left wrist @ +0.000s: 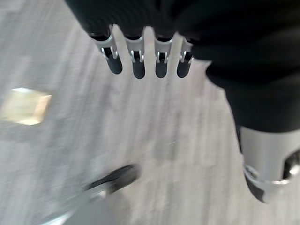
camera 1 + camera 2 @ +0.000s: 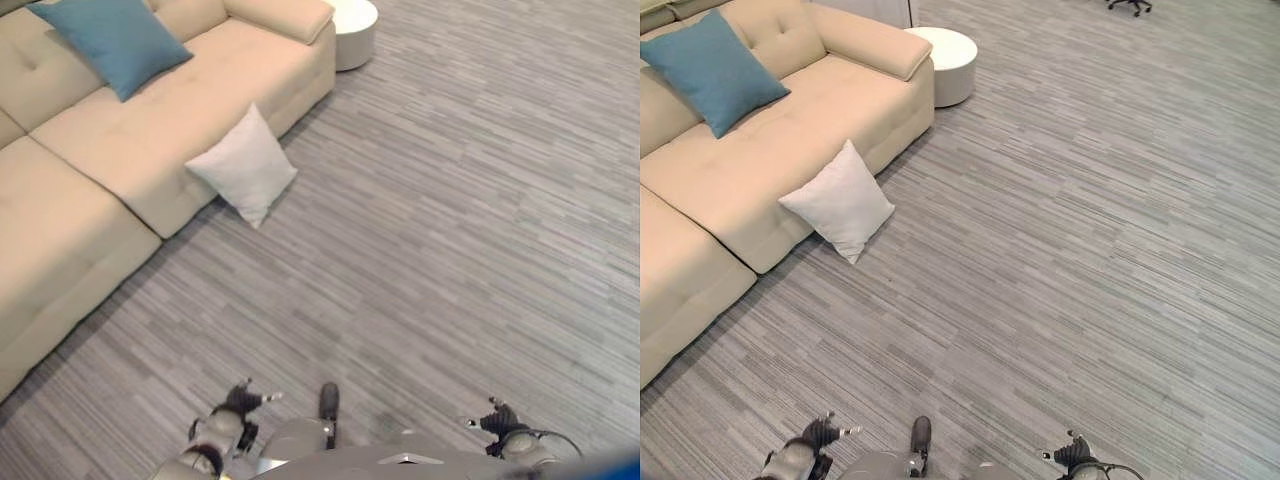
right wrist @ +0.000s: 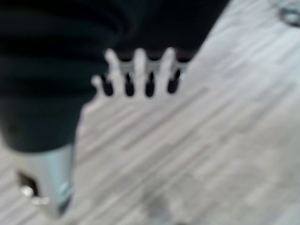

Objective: Pick up all the scattered cushions and arrange them neatly on the sofa.

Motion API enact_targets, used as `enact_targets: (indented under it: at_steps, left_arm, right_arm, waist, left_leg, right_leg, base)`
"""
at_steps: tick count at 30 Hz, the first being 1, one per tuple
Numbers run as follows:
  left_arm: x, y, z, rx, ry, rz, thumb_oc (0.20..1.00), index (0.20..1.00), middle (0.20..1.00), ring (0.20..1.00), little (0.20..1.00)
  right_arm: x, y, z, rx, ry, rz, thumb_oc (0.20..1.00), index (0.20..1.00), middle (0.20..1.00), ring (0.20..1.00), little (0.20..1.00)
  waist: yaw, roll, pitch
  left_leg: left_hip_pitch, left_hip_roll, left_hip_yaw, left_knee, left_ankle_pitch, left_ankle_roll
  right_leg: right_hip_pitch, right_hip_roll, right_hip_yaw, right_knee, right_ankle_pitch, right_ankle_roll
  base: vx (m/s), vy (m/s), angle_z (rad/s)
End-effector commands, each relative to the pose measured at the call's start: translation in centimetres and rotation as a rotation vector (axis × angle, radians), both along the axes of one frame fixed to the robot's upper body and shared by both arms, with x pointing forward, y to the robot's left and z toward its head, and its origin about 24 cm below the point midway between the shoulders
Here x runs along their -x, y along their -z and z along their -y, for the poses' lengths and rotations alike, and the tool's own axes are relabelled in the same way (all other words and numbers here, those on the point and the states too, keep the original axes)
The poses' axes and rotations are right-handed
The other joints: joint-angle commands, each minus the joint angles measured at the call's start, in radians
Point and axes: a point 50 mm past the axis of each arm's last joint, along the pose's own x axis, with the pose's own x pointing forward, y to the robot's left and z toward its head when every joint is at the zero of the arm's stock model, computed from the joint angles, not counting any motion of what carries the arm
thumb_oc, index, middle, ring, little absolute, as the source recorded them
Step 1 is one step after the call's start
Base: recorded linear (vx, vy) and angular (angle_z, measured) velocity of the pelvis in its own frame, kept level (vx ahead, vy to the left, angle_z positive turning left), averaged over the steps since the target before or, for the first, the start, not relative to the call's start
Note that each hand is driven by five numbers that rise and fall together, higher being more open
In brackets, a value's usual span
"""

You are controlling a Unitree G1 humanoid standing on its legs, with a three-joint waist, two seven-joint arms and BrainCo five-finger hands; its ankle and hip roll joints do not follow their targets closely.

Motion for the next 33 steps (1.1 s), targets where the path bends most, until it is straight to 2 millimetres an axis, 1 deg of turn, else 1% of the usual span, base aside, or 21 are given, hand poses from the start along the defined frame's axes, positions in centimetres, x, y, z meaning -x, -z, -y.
enact_targets:
  at_steps: [1,4,5,7,11,13,14,15,17,18,19,20,21,22,23,24,26,30,31,32,33]
  left_arm:
    - [1.3,0.2,-1.0,-0.034,-0.011,-0.029,1.000,1.000,1.000,1.000,1.000]
    - [1.1,0.2,-0.8,-0.027,-0.005,-0.022,1.000,1.000,1.000,1.000,1.000]
    - [1.0,0.2,-0.7,-0.022,-0.001,-0.021,1.000,1.000,1.000,1.000,1.000]
    - [1.0,0.3,-0.4,-0.025,0.012,-0.023,1.000,1.000,1.000,1.000,1.000]
    - [1.6,0.5,-0.3,-0.022,0.013,-0.045,1.000,1.000,1.000,1.000,1.000]
    - [1.6,0.6,-0.1,-0.016,0.015,-0.046,1.000,1.000,1.000,1.000,1.000]
    - [0.9,0.4,0.1,-0.011,0.022,-0.025,1.000,1.000,1.000,1.000,1.000]
    - [0.8,0.3,0.1,-0.011,0.022,-0.024,1.000,1.000,1.000,1.000,1.000]
    - [0.2,0.1,0.1,-0.007,0.018,-0.002,1.000,1.000,1.000,1.000,1.000]
    - [0.2,0.1,0.1,-0.007,0.018,-0.002,1.000,1.000,1.000,1.000,1.000]
    - [0.0,0.0,0.2,-0.002,0.016,0.003,1.000,1.000,1.000,1.000,1.000]
    - [0.0,0.0,0.2,-0.002,0.016,0.003,1.000,1.000,1.000,1.000,1.000]
    - [-0.1,0.0,0.3,-0.008,0.031,0.003,1.000,1.000,1.000,1.000,1.000]
    - [-0.1,0.0,0.1,-0.015,0.038,-0.001,1.000,1.000,1.000,1.000,1.000]
    - [-0.1,0.0,0.1,-0.015,0.038,-0.001,1.000,1.000,1.000,1.000,1.000]
    - [-0.2,-0.2,-0.2,-0.022,0.039,0.005,1.000,1.000,1.000,1.000,1.000]
    - [-0.2,-0.2,-0.2,-0.022,0.039,0.005,1.000,1.000,1.000,1.000,1.000]
    - [-0.2,-0.2,-0.2,-0.022,0.039,0.005,1.000,1.000,1.000,1.000,1.000]
    - [0.2,0.0,-0.4,-0.016,0.025,-0.002,1.000,1.000,1.000,1.000,1.000]
    - [1.1,0.1,-1.2,-0.033,0.012,-0.032,1.000,1.000,1.000,1.000,1.000]
    - [1.1,0.0,-1.5,-0.041,0.006,-0.031,1.000,1.000,1.000,1.000,1.000]
  right_arm:
    - [-3.2,-1.4,1.0,0.034,-0.013,0.089,1.000,1.000,1.000,1.000,1.000]
    - [-3.1,-1.4,1.2,0.039,-0.014,0.080,1.000,1.000,1.000,1.000,1.000]
    - [-2.9,-1.4,1.2,0.043,-0.018,0.070,1.000,1.000,1.000,1.000,1.000]
    - [-2.6,-1.3,1.3,0.042,-0.014,0.064,1.000,1.000,1.000,1.000,1.000]
    - [-2.2,-1.1,1.3,0.036,-0.016,0.054,1.000,1.000,1.000,1.000,1.000]
    - [-2.1,-1.1,1.3,0.027,-0.004,0.059,1.000,1.000,1.000,1.000,1.000]
    - [-2.5,-1.3,1.5,0.028,0.011,0.083,1.000,1.000,1.000,1.000,1.000]
    - [-2.5,-1.3,1.5,0.028,0.011,0.083,1.000,1.000,1.000,1.000,1.000]
    - [-2.6,-1.4,1.6,0.026,0.023,0.086,1.000,1.000,1.000,1.000,1.000]
    - [-2.6,-1.4,1.6,0.026,0.023,0.086,1.000,1.000,1.000,1.000,1.000]
    - [-2.4,-1.4,1.7,0.027,0.030,0.081,1.000,1.000,1.000,1.000,1.000]
    - [-2.4,-1.4,1.7,0.027,0.030,0.081,1.000,1.000,1.000,1.000,1.000]
    - [-1.9,-1.3,2.0,0.033,0.043,0.070,1.000,1.000,1.000,1.000,1.000]
    - [-1.3,-1.1,2.4,0.041,0.061,0.053,1.000,1.000,1.000,1.000,1.000]
    - [-1.3,-1.1,2.4,0.041,0.061,0.053,1.000,1.000,1.000,1.000,1.000]
    - [-1.1,-1.0,2.4,0.043,0.069,0.047,1.000,1.000,1.000,1.000,1.000]
    - [-1.1,-1.0,2.4,0.043,0.069,0.047,1.000,1.000,1.000,1.000,1.000]
    - [-1.1,-1.0,2.4,0.043,0.069,0.047,1.000,1.000,1.000,1.000,1.000]
    - [-0.9,-0.9,2.3,0.038,0.063,0.039,1.000,1.000,1.000,1.000,1.000]
    - [-1.1,-0.8,1.5,0.015,0.052,0.043,1.000,1.000,1.000,1.000,1.000]
    - [-1.5,-0.8,1.3,0.013,0.039,0.046,1.000,1.000,1.000,1.000,1.000]
  waist:
    - [0.009,-0.004,0.042]
    - [-0.019,-0.019,0.049]
    - [-0.027,-0.021,0.052]
    - [-0.033,-0.031,0.051]
    - [-0.035,-0.032,0.032]
    - [-0.037,-0.034,0.027]
    - [-0.031,-0.049,0.048]
    - [-0.033,-0.048,0.047]
    - [-0.023,-0.064,0.063]
    - [-0.024,-0.064,0.063]
    - [-0.020,-0.069,0.064]
    - [-0.020,-0.068,0.065]
    - [-0.016,-0.076,0.064]
    - [-0.011,-0.059,0.054]
    - [-0.011,-0.059,0.054]
    - [-0.003,-0.055,0.053]
    - [-0.003,-0.056,0.056]
    - [-0.003,-0.056,0.056]
    - [-0.001,-0.052,0.047]
    - [0.009,-0.060,0.018]
    - [0.013,-0.058,0.022]
  left_leg:
    - [0.002,0.025,0.009,0.108,-0.101,-0.134]
    - [0.056,0.003,-0.028,0.089,-0.122,-0.143]
    - [0.074,0.001,-0.042,0.085,-0.128,-0.147]
    - [0.096,-0.005,-0.064,0.088,-0.150,-0.151]
    - [0.122,0.008,-0.084,0.088,-0.164,-0.166]
    - [0.101,0.023,-0.081,0.148,-0.137,-0.204]
    - [0.008,0.031,-0.060,0.307,-0.086,-0.233]
    - [0.002,0.032,-0.062,0.316,-0.089,-0.234]
    - [-0.083,0.061,-0.001,0.413,-0.080,-0.233]
    - [-0.084,0.061,-0.001,0.414,-0.080,-0.233]
    - [-0.103,0.078,0.033,0.400,-0.086,-0.225]
    - [-0.104,0.078,0.033,0.402,-0.088,-0.225]
    - [-0.139,0.120,0.103,0.325,-0.104,-0.213]
    - [-0.160,0.148,0.150,0.160,-0.010,-0.228]
    - [-0.160,0.147,0.150,0.160,-0.010,-0.228]
    - [-0.208,0.157,0.169,0.144,0.040,-0.243]
    - [-0.205,0.156,0.169,0.146,0.037,-0.243]
    - [-0.205,0.156,0.169,0.146,0.037,-0.243]
    - [-0.181,0.159,0.179,0.114,0.027,-0.240]
    - [-0.129,0.113,0.168,0.113,-0.023,-0.199]
    - [-0.100,0.095,0.168,0.114,-0.049,-0.175]
  right_leg:
    - [0.068,0.044,0.012,-0.392,0.261,-0.022]
    - [0.035,0.066,0.053,-0.603,0.297,-0.013]
    - [0.032,0.072,0.073,-0.637,0.315,-0.007]
    - [0.053,0.079,0.103,-0.666,0.328,-0.009]
    - [0.078,0.091,0.108,-0.667,0.324,-0.027]
    - [0.113,0.094,0.098,-0.689,0.317,-0.046]
    - [0.146,0.083,0.087,-0.705,0.309,-0.064]
    - [0.144,0.083,0.085,-0.705,0.309,-0.064]
    - [0.181,0.065,0.055,-0.721,0.288,-0.080]
    - [0.180,0.065,0.055,-0.721,0.288,-0.080]
    - [0.196,0.061,0.040,-0.730,0.279,-0.082]
    - [0.197,0.061,0.039,-0.730,0.279,-0.082]
    - [0.231,0.048,-0.001,-0.751,0.256,-0.074]
    - [0.268,0.058,-0.039,-0.762,0.224,-0.070]
    - [0.268,0.057,-0.039,-0.762,0.224,-0.070]
    - [0.288,0.063,-0.048,-0.761,0.206,-0.071]
    - [0.293,0.061,-0.048,-0.760,0.204,-0.071]
    - [0.293,0.061,-0.048,-0.760,0.204,-0.071]
    - [0.304,0.061,-0.050,-0.754,0.192,-0.063]
    - [0.301,0.007,-0.039,-0.644,0.193,-0.025]
    - [0.261,-0.018,-0.031,-0.530,0.223,-0.009]
  base:
    - [0.32,-0.026,0.11]
    - [0.34,-0.067,0.17]
    - [0.30,-0.093,0.27]
    - [0.26,-0.102,0.66]
    - [0.22,-0.096,0.67]
    - [0.17,-0.137,0.20]
    - [0.10,-0.133,0.29]
    - [0.06,-0.112,0.61]
    - [0.06,-0.070,0.75]
    - [0.07,-0.061,0.50]
    - [0.04,-0.023,0.34]
    - [0.18,-0.034,0.30]
    - [0.38,0.076,0.28]
    - [0.38,0.075,0.51]
    - [0.41,0.163,0.97]
    - [0.17,0.077,1.25]
    - [0.09,0.039,0.70]
    - [0.03,0.021,-0.34]
    - [0.60,0.468,-0.14]
    - [0.72,0.612,0.07]
    - [0.65,0.592,0.05]
